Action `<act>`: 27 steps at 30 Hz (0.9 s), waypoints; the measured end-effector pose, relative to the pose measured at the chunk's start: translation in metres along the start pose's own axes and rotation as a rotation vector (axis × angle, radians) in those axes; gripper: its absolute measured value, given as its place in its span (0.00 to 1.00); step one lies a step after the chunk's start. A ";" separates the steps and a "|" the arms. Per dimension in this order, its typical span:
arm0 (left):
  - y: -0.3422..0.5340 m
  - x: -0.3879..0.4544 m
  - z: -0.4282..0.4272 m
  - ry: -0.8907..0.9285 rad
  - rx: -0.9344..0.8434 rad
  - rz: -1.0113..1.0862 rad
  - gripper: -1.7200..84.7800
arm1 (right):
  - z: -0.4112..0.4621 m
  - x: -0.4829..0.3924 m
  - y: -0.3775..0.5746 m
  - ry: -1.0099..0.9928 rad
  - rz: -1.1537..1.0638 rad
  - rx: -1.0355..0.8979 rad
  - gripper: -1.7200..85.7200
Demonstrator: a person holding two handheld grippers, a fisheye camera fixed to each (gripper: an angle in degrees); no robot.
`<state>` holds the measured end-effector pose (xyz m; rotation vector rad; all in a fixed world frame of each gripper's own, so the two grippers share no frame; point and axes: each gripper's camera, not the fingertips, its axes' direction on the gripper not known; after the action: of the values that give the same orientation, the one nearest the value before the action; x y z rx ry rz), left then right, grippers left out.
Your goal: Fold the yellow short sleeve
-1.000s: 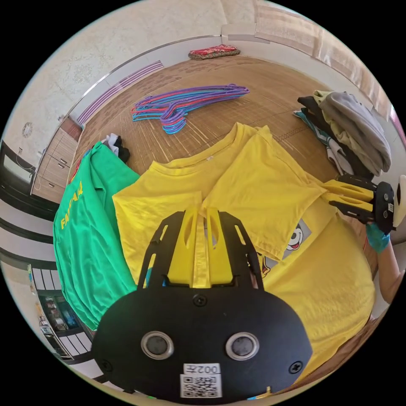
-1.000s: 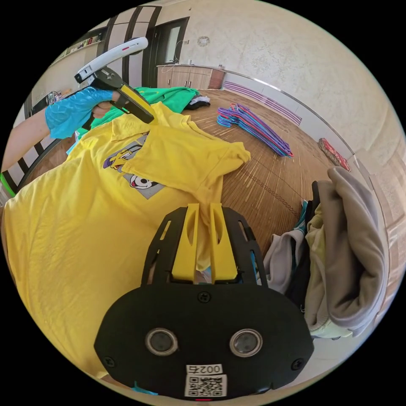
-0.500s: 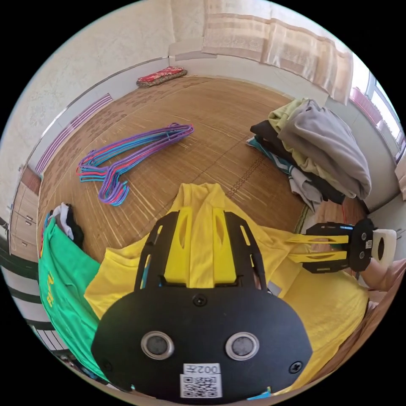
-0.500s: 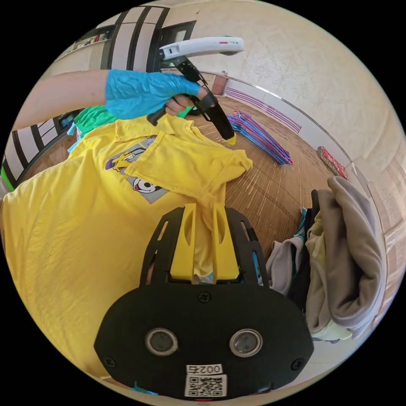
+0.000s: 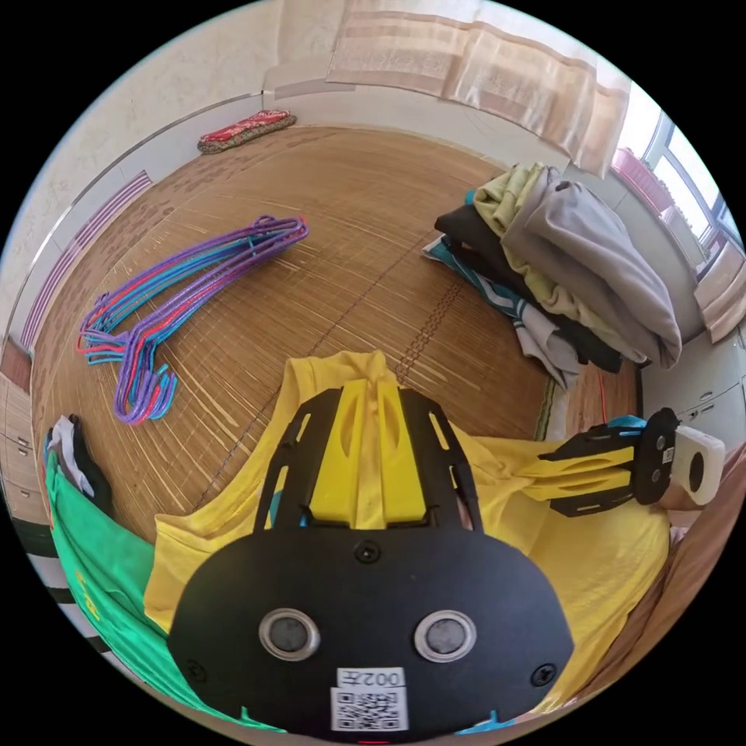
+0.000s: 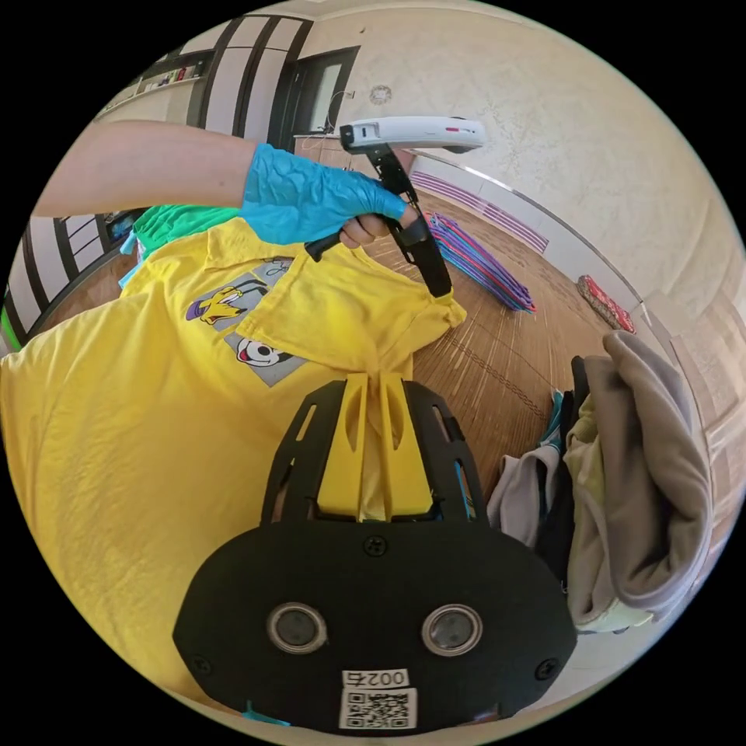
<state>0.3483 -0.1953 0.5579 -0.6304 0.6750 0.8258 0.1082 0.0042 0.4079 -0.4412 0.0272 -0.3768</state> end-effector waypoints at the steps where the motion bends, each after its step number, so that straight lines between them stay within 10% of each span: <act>1: -0.007 -0.001 -0.006 -0.016 0.028 -0.005 0.01 | -0.004 0.004 0.002 0.027 0.019 0.015 0.04; 27: -0.128 -0.037 0.038 0.013 -0.079 0.047 0.04 | 0.016 0.054 0.014 0.146 0.190 -0.073 0.08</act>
<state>0.4451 -0.2513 0.6398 -0.6942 0.6729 0.8958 0.1654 0.0027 0.4194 -0.4782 0.2239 -0.2212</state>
